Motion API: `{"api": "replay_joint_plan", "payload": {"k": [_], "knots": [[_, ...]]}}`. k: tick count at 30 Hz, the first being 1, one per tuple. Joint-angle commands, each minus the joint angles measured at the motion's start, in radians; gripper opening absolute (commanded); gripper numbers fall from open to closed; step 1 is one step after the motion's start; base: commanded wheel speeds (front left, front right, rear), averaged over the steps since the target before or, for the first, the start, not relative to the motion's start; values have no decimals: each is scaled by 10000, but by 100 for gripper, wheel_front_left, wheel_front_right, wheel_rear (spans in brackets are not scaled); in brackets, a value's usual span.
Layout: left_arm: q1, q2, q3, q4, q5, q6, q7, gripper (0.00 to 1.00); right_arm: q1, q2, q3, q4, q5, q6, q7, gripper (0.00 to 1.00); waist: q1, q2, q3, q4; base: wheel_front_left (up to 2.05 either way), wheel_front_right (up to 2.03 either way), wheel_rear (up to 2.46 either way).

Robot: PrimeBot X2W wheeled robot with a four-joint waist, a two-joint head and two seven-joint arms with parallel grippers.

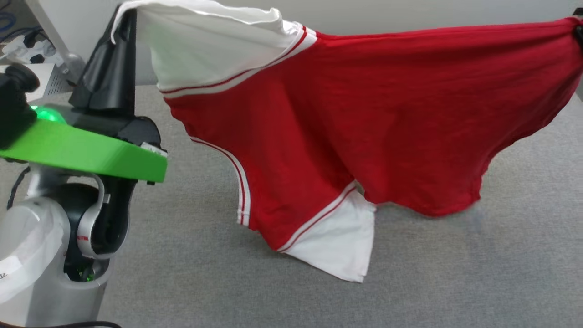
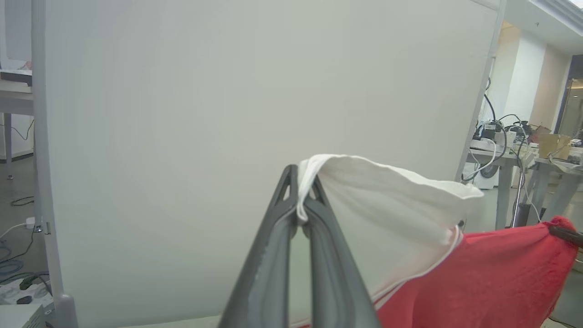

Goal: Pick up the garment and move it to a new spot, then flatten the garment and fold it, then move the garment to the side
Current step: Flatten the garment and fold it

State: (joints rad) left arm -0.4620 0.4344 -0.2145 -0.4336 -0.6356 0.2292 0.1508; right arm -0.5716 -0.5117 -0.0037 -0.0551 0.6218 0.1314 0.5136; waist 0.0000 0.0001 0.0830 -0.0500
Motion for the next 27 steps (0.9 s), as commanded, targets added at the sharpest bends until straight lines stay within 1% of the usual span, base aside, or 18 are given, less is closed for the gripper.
{"api": "replay_joint_plan", "payload": {"k": [1,8,15,22,27], "knots": [[-353,-76,105,14,173,50,-202,0,170,151,-174,-241,-174,-7,-141,0,0,-1,-224,-239,0,0,0],[-943,-172,255,-22,390,58,-671,0,419,704,-781,-1108,-543,-7,-336,0,0,-1,-183,-328,0,0,0],[-1404,112,289,28,548,-126,-653,0,338,1010,-1201,-1539,-790,-7,-502,0,0,-1,232,-237,0,0,0],[-2408,615,317,413,628,-577,-395,0,-314,1080,-1349,-1531,-1009,-7,-805,0,0,-1,995,-83,0,0,0],[-3712,1029,240,939,678,-1068,-28,0,-1269,936,-1286,-1135,-1103,-7,-835,0,0,-1,1896,28,0,0,0]]}}
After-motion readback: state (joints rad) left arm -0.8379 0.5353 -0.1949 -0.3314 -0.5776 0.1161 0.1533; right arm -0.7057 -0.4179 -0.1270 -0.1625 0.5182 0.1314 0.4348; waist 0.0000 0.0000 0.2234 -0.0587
